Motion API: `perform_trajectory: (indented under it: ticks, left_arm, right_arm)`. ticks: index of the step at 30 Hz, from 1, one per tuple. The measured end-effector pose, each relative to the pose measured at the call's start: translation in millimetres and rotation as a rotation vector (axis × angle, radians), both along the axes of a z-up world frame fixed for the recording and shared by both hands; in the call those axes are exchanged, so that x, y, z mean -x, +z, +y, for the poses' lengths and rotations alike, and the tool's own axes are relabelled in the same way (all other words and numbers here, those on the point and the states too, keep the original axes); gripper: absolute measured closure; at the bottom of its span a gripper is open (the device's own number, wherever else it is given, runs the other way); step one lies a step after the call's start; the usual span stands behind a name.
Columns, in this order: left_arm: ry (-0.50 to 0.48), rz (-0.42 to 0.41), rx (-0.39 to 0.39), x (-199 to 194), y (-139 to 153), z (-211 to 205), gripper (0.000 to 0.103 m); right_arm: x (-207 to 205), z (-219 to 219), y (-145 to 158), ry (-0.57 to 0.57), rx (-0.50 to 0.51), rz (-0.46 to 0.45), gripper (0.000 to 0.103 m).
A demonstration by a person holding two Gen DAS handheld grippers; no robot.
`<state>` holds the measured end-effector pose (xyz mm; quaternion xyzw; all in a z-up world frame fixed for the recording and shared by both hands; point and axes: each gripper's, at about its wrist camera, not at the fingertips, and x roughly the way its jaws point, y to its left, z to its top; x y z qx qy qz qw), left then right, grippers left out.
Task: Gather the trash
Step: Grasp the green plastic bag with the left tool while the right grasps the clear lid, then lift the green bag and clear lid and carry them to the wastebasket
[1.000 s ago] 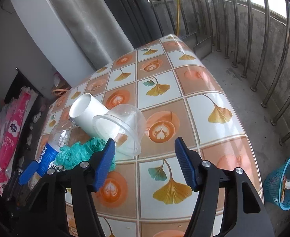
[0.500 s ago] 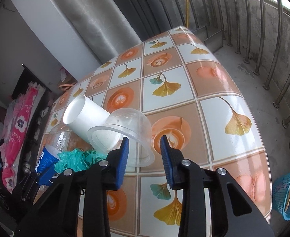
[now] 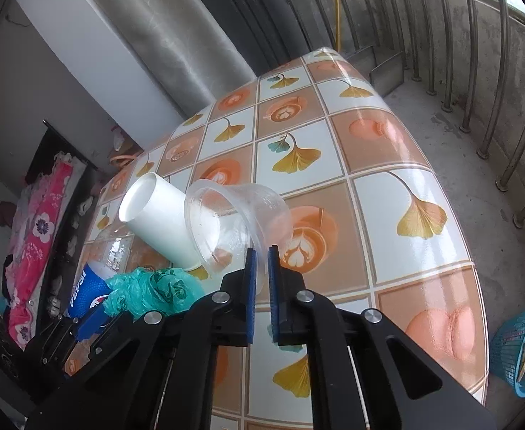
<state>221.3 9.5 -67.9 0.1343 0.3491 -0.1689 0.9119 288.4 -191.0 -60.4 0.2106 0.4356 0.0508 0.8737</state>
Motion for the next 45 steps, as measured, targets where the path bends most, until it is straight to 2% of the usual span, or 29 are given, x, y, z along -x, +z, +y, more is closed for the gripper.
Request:
perform_trajectory:
  ticks: [16, 26, 39, 45]
  left_arm:
    - [-0.014, -0.026, 0.064, 38, 21, 5, 0.084]
    - [-0.009, -0.085, 0.09, 63, 44, 12, 0.084]
    - [-0.007, -0.147, 0.119, 95, 66, 17, 0.084]
    - [-0.036, -0.205, 0.12, 114, 81, 13, 0.084]
  right_arm:
    - [41, -33, 19, -0.082, -0.036, -0.04, 0.097]
    - [76, -43, 49, -0.125, -0.026, -0.106, 0.097]
    - [114, -48, 71, -0.158, -0.017, -0.159, 0.098]
    - [146, -57, 80, -0.193, -0.01, -0.191, 0.098]
